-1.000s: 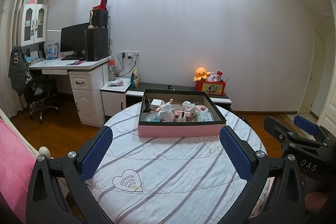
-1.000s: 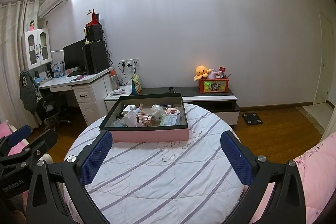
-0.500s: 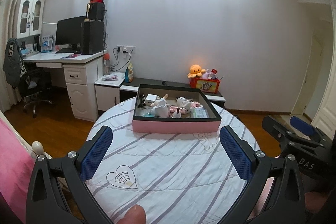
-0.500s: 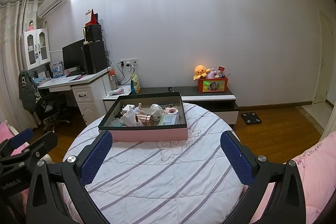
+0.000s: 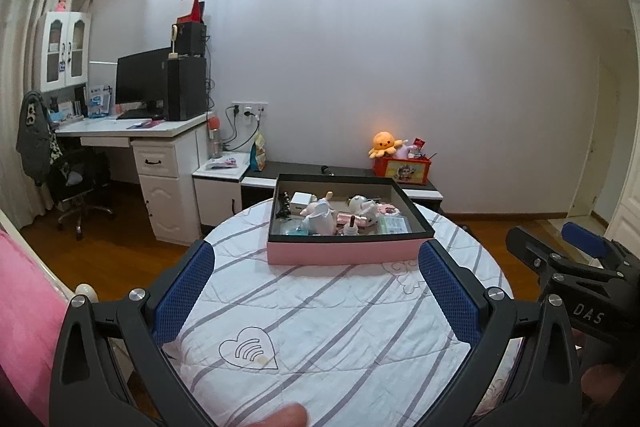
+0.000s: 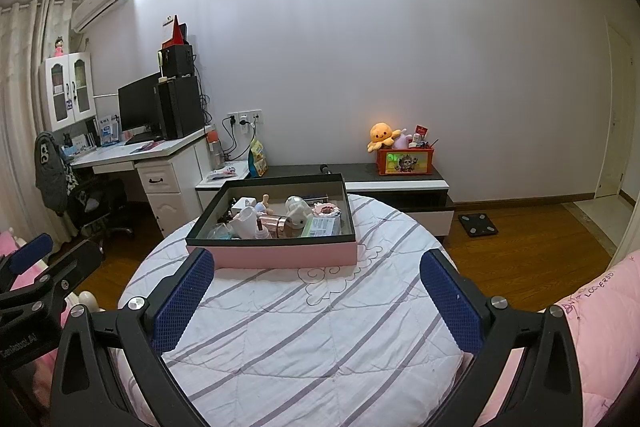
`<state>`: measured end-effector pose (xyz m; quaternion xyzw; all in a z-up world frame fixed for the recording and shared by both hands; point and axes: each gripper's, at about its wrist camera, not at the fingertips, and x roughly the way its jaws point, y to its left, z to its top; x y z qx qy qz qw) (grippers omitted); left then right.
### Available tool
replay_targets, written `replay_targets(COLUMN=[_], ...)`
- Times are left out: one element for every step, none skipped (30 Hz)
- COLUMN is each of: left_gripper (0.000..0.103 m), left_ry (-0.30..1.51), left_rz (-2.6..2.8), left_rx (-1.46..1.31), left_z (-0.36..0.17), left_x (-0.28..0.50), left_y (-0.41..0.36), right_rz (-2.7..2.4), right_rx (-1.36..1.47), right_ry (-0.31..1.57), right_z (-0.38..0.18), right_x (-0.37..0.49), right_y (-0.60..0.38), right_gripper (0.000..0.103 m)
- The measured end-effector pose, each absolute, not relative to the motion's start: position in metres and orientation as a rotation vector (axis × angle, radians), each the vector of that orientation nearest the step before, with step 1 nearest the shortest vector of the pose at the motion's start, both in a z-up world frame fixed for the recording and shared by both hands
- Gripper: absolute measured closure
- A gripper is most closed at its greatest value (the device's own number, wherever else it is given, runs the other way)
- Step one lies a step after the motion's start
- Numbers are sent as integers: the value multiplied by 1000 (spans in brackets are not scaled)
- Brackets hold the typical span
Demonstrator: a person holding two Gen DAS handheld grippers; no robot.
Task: Organize rigid objects
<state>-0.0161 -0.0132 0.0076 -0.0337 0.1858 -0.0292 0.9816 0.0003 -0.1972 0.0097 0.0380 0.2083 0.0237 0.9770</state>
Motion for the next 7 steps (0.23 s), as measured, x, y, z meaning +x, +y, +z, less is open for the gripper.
replay_targets(left_gripper=[0, 0, 0, 0, 0, 0, 0], left_ry=[370, 363, 359, 355, 353, 352, 350], left_rz=[-66, -76, -82, -87, -90, -91, -93], left_rx=[-72, -77, -79, -80, -80, -79, -77], left_z=[8, 8, 8, 8, 8, 8, 8], left_x=[-16, -17, -18, -18, -18, -19, -19], left_y=[-13, -12, -12, -12, -13, -13, -13], right_rz=[48, 49, 49, 47, 46, 46, 46], right_rx=[78, 79, 79, 77, 77, 78, 78], right_ry=[420, 420, 420, 421, 422, 422, 423], right_z=[9, 9, 9, 10, 10, 9, 9], right_x=[0, 0, 0, 1, 1, 1, 1], right_y=[-198, -198, -198, -197, -198, -198, -198], right_gripper=[0, 0, 0, 0, 0, 0, 0])
